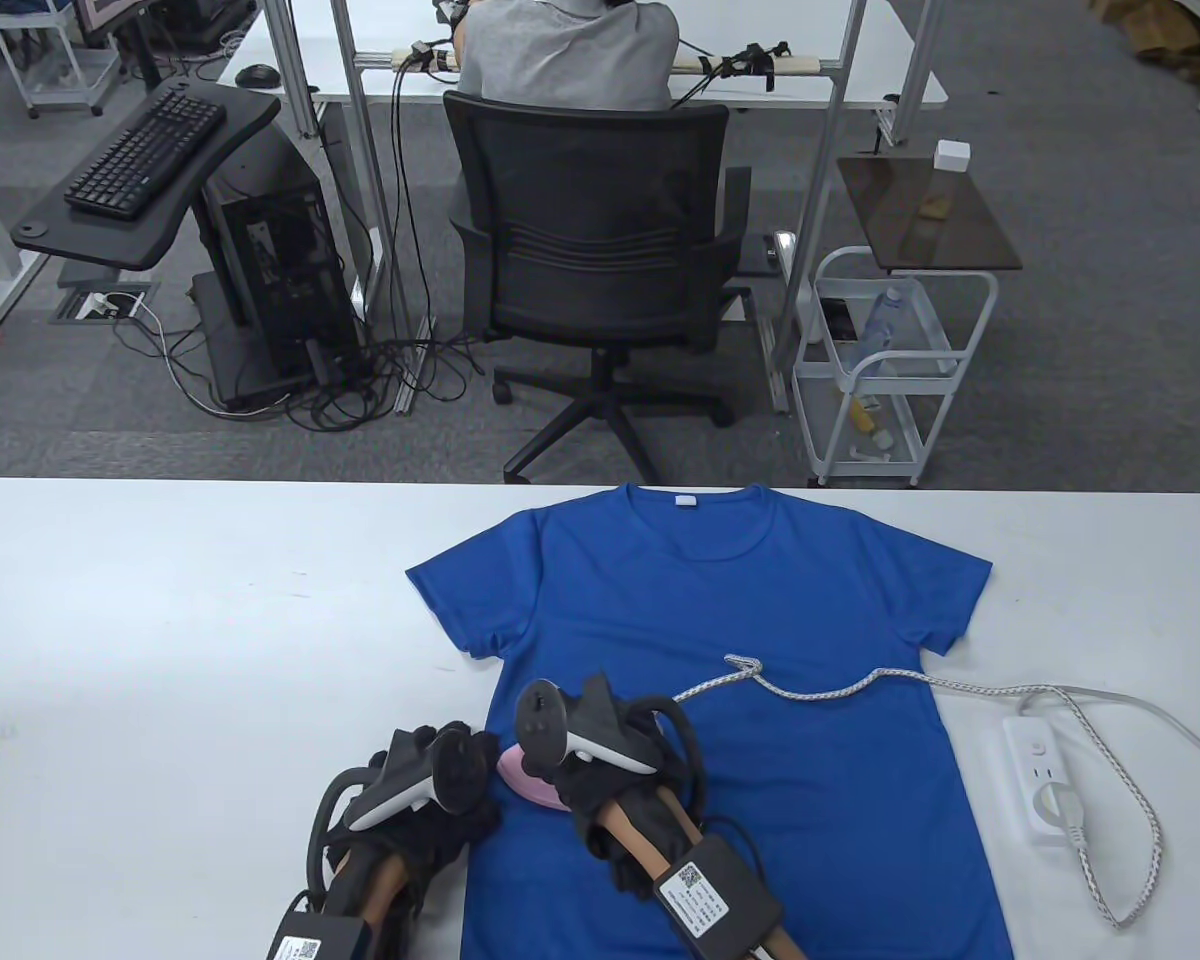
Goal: Iron t-shirt with electric iron on table
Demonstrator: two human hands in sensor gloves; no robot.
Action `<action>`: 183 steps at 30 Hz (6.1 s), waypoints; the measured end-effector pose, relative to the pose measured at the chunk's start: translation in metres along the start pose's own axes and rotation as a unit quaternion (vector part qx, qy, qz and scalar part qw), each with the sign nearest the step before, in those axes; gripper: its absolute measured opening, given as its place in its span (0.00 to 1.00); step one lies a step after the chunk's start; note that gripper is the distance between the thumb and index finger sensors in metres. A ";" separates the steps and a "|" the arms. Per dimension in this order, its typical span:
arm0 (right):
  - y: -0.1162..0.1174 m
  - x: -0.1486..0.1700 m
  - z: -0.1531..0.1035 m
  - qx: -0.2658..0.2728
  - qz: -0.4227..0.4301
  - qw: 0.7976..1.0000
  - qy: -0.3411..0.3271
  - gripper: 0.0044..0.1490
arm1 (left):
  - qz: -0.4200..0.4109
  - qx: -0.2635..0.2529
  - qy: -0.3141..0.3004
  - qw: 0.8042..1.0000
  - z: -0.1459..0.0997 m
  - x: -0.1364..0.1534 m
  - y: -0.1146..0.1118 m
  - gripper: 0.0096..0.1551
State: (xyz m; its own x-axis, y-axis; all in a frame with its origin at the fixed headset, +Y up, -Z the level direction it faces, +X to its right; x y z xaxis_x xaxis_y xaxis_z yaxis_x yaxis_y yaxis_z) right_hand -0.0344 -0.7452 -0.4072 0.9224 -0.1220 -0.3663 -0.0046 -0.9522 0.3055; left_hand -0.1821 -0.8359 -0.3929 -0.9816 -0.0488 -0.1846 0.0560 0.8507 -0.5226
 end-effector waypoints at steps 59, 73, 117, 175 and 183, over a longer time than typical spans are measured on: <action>0.008 0.070 -0.064 -0.043 0.024 0.999 -0.011 0.46 | -0.013 0.007 -0.001 1.000 0.002 -0.003 -0.003 0.42; -0.013 0.120 -0.028 0.042 0.018 0.991 0.123 0.45 | -0.011 0.015 -0.003 1.000 0.002 -0.003 -0.004 0.46; -0.012 0.174 -0.052 0.020 0.053 0.987 0.153 0.45 | -0.015 0.018 -0.006 1.000 0.002 -0.003 -0.004 0.45; 0.001 0.227 -0.122 -0.048 0.059 0.986 0.145 0.45 | -0.015 0.014 -0.009 1.000 0.001 -0.003 -0.004 0.46; -0.010 0.250 -0.106 -0.017 0.031 0.975 0.220 0.45 | -0.019 0.012 -0.011 1.000 0.001 -0.003 -0.004 0.46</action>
State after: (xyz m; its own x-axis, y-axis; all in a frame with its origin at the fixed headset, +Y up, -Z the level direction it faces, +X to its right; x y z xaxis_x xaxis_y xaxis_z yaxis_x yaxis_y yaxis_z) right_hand 0.2374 -0.7364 -0.4093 0.9971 -0.0410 0.0634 -0.0605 -0.9363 0.3460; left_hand -0.1797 -0.8401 -0.3909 -0.9789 -0.0921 -0.1825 0.0240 0.8349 -0.5499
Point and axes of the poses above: the tracker on the back of each hand, its own x axis roughly to the little-finger side, its own z axis roughly from the wrist to the fingertips, y = z × x, the point moved 5 cm from there along z, roughly from the wrist to the fingertips, and after that the axes turned 2 degrees about z, right-handed, at the moved point
